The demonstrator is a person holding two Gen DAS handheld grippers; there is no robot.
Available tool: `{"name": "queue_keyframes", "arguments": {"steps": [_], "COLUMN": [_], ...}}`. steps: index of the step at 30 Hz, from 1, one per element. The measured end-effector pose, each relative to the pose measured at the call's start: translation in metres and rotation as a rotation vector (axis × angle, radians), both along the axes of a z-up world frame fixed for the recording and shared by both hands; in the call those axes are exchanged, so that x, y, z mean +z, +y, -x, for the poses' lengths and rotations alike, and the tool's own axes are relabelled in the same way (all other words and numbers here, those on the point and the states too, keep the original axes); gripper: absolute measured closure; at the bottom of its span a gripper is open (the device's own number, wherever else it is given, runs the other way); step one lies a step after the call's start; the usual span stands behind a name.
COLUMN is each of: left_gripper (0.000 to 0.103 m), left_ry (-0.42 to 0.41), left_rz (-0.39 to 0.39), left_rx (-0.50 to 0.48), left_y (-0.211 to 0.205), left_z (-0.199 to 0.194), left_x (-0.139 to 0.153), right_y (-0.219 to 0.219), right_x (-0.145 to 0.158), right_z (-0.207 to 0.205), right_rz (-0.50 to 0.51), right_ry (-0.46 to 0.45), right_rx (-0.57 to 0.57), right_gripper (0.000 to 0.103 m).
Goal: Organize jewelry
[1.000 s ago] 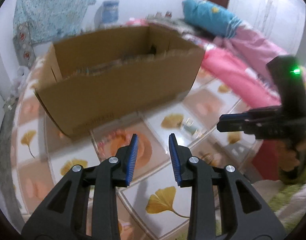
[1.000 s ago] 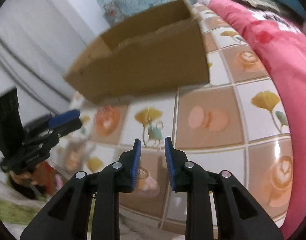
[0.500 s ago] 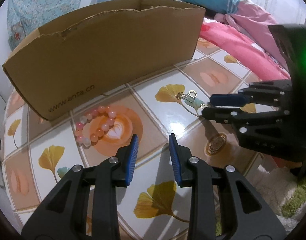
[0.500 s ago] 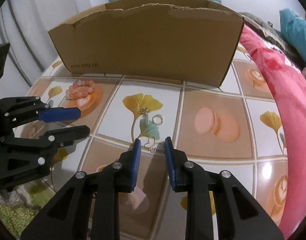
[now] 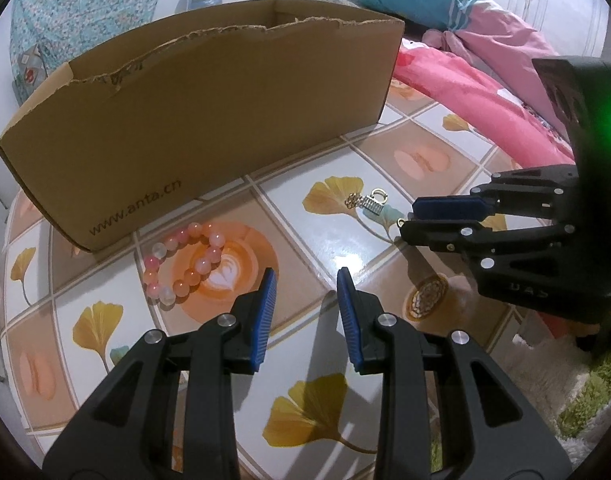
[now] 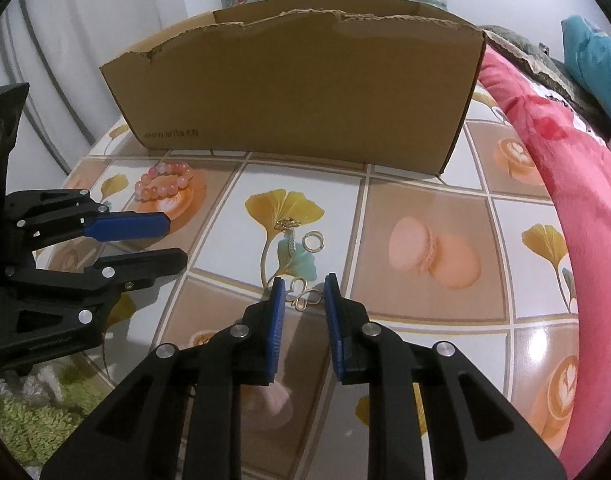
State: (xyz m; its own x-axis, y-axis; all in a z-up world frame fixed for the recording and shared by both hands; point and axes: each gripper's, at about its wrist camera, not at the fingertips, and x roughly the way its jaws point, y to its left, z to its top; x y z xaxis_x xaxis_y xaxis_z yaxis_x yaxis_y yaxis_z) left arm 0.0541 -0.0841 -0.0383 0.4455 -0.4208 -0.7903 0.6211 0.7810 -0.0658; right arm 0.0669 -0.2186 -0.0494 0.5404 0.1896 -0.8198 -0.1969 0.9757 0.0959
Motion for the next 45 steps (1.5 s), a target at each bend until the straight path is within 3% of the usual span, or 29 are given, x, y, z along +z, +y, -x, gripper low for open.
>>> {"name": "queue_keyframes", "arguments": {"steps": [9,20,31,36,45], "left_gripper": [0.073,0.086,0.086,0.102,0.103], "left_ry": [-0.013,-0.052,-0.031,-0.034,-0.043], "left_rz": [0.081,0.01,0.008,0.005,0.037], "left_rx": [-0.069,-0.123,-0.156,-0.152,-0.13], "left_y": [-0.018,-0.046,-0.058,-0.06,-0.049], "left_z": [-0.005,-0.023,-0.033,-0.036,-0.031], "left_x": [0.004,-0.002,-0.006,-0.007,0.001], "right_y": [-0.02,-0.032,-0.035,-0.035,-0.034], "right_x": [0.007,0.003,0.0,0.0,0.001], "right_z": [0.0,-0.003,-0.003,-0.003,-0.003], "right_rz": [-0.032,-0.061,-0.07,-0.071,-0.072], "right_ry": [-0.016,-0.005,-0.002,-0.001,-0.004], "right_rx": [-0.052,-0.059,-0.06,-0.061,-0.066], "right_gripper": [0.083,0.083,0.083,0.083,0.083]}}
